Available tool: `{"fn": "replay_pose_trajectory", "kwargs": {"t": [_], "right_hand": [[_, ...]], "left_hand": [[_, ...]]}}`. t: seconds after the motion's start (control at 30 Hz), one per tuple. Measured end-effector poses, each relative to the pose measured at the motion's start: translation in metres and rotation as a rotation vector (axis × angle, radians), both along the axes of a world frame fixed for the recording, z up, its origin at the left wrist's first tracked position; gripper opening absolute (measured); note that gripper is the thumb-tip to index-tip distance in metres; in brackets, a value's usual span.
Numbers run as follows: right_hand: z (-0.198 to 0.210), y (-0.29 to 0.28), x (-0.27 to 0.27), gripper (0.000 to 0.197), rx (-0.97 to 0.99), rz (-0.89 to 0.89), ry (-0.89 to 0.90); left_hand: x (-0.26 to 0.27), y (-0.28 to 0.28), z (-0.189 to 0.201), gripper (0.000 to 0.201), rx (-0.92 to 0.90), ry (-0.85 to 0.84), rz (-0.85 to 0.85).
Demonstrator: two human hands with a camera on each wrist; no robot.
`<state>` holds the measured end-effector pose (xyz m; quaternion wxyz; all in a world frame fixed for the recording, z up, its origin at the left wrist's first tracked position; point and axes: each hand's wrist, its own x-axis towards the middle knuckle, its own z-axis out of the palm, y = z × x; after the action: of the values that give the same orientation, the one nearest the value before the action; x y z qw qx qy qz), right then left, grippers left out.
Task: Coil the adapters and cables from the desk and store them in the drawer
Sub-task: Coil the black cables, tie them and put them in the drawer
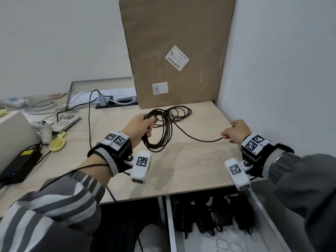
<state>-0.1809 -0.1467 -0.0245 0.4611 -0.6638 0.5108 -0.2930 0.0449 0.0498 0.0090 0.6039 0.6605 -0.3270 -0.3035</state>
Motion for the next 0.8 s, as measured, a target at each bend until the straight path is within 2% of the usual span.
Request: {"fn": "replay_pose_trajectory", "kwargs": {"t": [0.13, 0.2, 0.23, 0.27, 0.33, 0.4, 0.5, 0.63, 0.7, 0.8], "right_hand": [[0.023, 0.011, -0.006, 0.028, -0.223, 0.260, 0.343], [0.041, 0.026, -0.009, 0.033, -0.324, 0.362, 0.601], [0.049, 0.033, -0.010, 0.040, -0.378, 0.384, 0.633], [0.055, 0.040, -0.010, 0.046, -0.413, 0.418, 0.571], [0.066, 0.056, -0.008, 0.055, -0.417, 0.531, 0.328], [0.071, 0.070, -0.004, 0.055, -0.341, 0.652, 0.160], [0.072, 0.084, 0.004, 0.031, -0.118, 0.723, -0.125], [0.078, 0.083, 0.008, 0.025, 0.247, 0.652, -0.468], [0.082, 0.084, 0.006, 0.030, 0.265, 0.685, -0.456], [0.076, 0.088, 0.014, 0.037, 0.005, 0.649, -0.250]], "left_hand": [[-0.015, 0.009, 0.036, 0.011, -0.054, -0.032, -0.134], [-0.025, 0.014, 0.052, 0.014, -0.072, -0.062, -0.172], [-0.029, 0.015, 0.057, 0.016, -0.077, -0.074, -0.193], [-0.034, 0.016, 0.062, 0.017, -0.077, -0.086, -0.217], [-0.042, 0.018, 0.068, 0.016, -0.069, -0.093, -0.271], [-0.048, 0.018, 0.071, 0.015, -0.075, -0.080, -0.310], [-0.052, 0.018, 0.072, 0.015, -0.122, -0.031, -0.294], [-0.050, 0.017, 0.070, 0.017, -0.143, 0.050, -0.145], [-0.053, 0.014, 0.066, 0.019, -0.110, 0.039, -0.080], [-0.064, 0.008, 0.059, 0.019, -0.053, 0.001, -0.058]]}}
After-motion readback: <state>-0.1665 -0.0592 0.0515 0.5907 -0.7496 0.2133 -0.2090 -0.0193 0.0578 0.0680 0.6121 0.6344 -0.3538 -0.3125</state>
